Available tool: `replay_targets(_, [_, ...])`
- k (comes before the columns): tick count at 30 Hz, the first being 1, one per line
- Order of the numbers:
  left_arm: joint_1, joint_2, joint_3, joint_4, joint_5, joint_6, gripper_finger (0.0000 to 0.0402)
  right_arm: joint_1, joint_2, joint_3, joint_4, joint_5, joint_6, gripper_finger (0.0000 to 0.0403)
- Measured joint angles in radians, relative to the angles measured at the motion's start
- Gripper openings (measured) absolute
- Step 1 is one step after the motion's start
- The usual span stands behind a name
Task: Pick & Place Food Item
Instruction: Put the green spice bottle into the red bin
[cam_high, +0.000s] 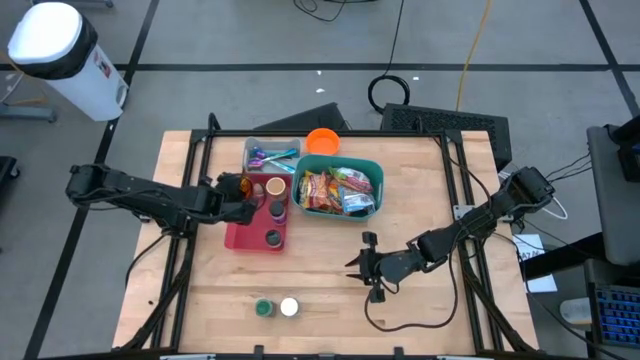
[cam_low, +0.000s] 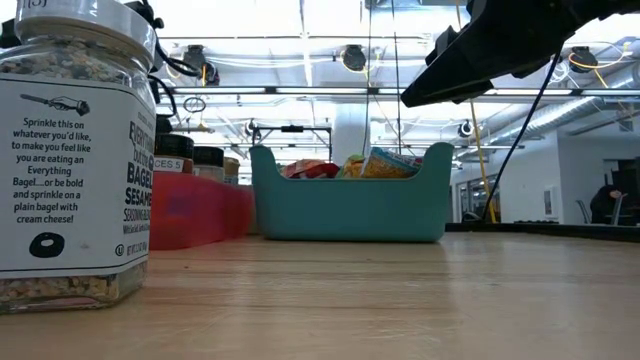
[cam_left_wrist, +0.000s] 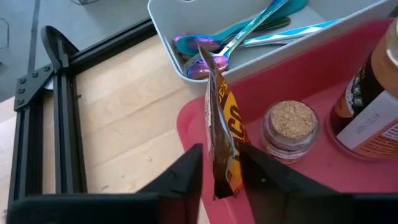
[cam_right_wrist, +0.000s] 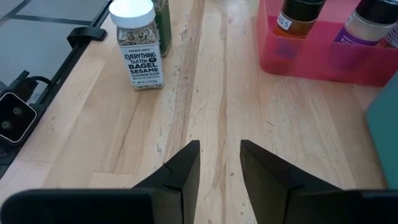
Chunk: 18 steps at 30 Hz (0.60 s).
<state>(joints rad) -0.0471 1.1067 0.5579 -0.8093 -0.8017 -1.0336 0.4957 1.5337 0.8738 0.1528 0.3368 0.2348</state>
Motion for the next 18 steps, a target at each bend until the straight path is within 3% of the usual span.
replay_targets(9, [0.0, -0.062, 0.002, 0.001, 0.064, 0.052, 0.023, 0.0, 0.0, 0.0, 0.0, -0.001, 0.0, 0.0107])
replay_targets(18, [-0.003, -0.195, 0.002, 0.035, 0.152, 0.064, 0.0282, 0.004, 0.0, 0.0, 0.053, -0.002, 0.007, 0.0108])
